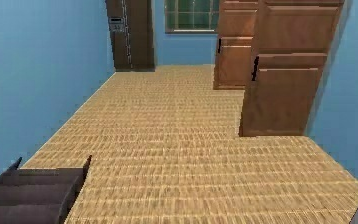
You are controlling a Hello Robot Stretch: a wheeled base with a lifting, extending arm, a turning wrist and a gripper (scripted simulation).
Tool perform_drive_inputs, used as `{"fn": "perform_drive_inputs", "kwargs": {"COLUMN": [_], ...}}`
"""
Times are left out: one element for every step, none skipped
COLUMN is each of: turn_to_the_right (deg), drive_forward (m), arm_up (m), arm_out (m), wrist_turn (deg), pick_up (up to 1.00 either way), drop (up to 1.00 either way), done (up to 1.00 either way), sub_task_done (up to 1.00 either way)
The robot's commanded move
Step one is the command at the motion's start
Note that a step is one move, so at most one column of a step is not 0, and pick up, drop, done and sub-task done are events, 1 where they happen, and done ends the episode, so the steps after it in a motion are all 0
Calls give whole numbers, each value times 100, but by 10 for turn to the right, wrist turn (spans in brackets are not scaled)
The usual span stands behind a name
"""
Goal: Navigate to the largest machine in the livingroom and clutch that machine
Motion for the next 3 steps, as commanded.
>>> {"fn": "perform_drive_inputs", "kwargs": {"turn_to_the_right": [0, 0, 30], "drive_forward": [100, 100, 0], "arm_up": [0, 0, 0], "arm_out": [0, 0, 0], "wrist_turn": [0, 0, 0], "pick_up": [0, 0, 0], "drop": [0, 0, 0], "done": [0, 0, 0], "sub_task_done": [0, 0, 0]}}
